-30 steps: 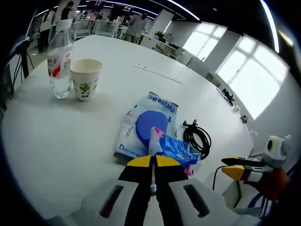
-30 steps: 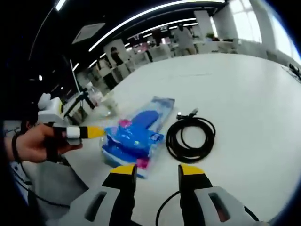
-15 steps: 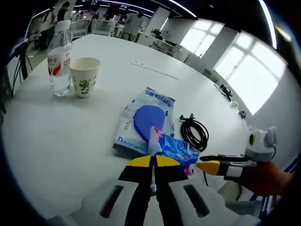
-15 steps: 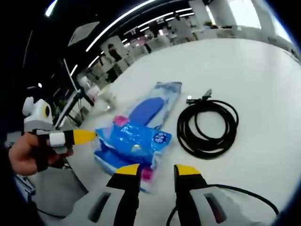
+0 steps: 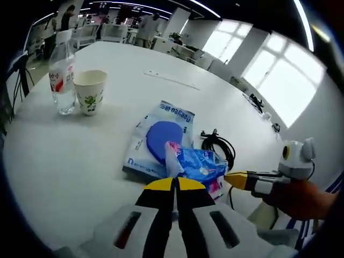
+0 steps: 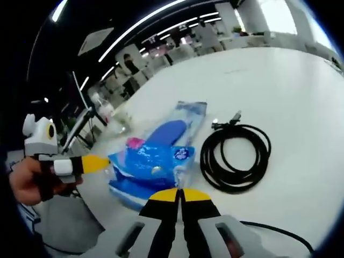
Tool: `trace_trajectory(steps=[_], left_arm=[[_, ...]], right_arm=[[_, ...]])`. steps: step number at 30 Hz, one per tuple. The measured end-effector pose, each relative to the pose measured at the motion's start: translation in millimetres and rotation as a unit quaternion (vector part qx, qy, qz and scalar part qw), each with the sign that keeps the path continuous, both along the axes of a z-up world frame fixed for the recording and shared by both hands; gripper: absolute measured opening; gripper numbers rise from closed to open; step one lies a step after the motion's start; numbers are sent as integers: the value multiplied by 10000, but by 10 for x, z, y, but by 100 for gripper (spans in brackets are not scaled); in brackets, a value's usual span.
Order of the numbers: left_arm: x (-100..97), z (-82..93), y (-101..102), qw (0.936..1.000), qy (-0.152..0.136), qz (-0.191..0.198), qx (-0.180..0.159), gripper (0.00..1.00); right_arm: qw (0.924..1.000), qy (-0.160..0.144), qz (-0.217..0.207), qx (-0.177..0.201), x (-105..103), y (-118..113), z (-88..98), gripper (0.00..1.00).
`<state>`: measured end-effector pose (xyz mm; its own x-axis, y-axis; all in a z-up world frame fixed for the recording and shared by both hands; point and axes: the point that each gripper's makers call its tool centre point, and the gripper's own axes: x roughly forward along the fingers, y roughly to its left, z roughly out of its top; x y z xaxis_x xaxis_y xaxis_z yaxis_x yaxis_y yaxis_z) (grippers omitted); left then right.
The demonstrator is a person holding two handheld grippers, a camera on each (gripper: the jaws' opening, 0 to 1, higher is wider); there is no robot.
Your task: Arrange the tabletop items into an orderly group along one side of the table until the central work area is clear of visible clutter.
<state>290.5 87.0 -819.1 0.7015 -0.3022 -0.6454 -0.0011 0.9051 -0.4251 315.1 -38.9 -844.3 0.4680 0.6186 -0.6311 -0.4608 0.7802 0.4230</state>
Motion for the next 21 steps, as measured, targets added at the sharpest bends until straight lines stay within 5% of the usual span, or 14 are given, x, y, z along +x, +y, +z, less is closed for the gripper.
trace_trajectory(steps=[13, 21], left_arm=[[90, 6, 16, 9999, 17, 151, -74, 0], [457, 174, -68, 9987, -215, 312, -331, 0]], right_arm=[[9997, -78, 0, 228, 49, 11, 81, 0], [9984, -482, 75, 303, 497, -81, 347, 0]])
